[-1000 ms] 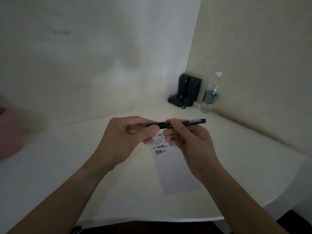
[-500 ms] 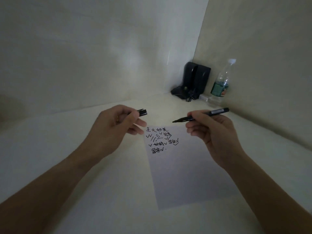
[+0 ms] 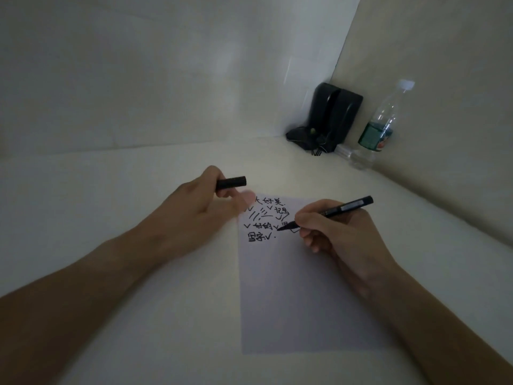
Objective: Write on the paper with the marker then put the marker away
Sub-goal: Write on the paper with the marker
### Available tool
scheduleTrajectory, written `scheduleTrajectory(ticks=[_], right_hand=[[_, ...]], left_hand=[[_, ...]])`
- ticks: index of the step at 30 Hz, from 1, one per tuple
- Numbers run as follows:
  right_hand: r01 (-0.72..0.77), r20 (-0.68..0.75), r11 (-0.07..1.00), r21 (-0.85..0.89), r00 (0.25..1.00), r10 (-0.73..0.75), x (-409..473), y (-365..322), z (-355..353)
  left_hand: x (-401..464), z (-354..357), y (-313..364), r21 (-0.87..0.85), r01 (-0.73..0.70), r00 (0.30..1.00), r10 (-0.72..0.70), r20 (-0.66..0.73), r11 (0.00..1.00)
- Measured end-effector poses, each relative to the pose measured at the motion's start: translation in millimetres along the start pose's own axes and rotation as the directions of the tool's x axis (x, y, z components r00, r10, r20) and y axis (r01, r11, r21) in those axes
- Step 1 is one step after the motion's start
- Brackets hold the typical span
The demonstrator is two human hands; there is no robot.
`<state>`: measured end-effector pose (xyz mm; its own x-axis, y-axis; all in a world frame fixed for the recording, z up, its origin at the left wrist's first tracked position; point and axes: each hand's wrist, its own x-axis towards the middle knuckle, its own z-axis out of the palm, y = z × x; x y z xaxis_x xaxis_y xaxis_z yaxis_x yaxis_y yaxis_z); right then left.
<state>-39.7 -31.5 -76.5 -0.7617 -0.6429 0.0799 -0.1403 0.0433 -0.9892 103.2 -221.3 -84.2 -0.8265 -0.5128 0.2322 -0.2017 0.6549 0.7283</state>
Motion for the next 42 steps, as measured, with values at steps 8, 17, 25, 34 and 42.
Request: scheduleTrajectory(ticks=[8,17,25,34,42], right_hand=[[0.059,-0.047,0.990,-0.126,0.997,-0.065,-2,5,9],[0.036,-0.145,0.981,-0.189,0.987,-0.064,1,12,-7],[0.067,-0.094,0.976,-0.209,0.992,-0.089,-2,11,-6],[0.080,-0.074,0.970,-0.229,0.992,-0.099,-2,11,-7],[0.065,-0.126,0.977,-0.202,0.988,-0.091,0,13,-7]], left_hand=[[-1,2,-6,0.195,-0.148,0.987,0.132,0.089,0.970],[-1,2,-4,0.169,-0.130,0.989,0.116,0.091,0.977],[1,3,-8,0.175,-0.152,0.985,0.134,0.110,0.973],[2,4,-9,0.183,-0.150,0.986,0.135,0.093,0.972],[2,3,-10,0.169,-0.150,0.986,0.135,0.096,0.974]])
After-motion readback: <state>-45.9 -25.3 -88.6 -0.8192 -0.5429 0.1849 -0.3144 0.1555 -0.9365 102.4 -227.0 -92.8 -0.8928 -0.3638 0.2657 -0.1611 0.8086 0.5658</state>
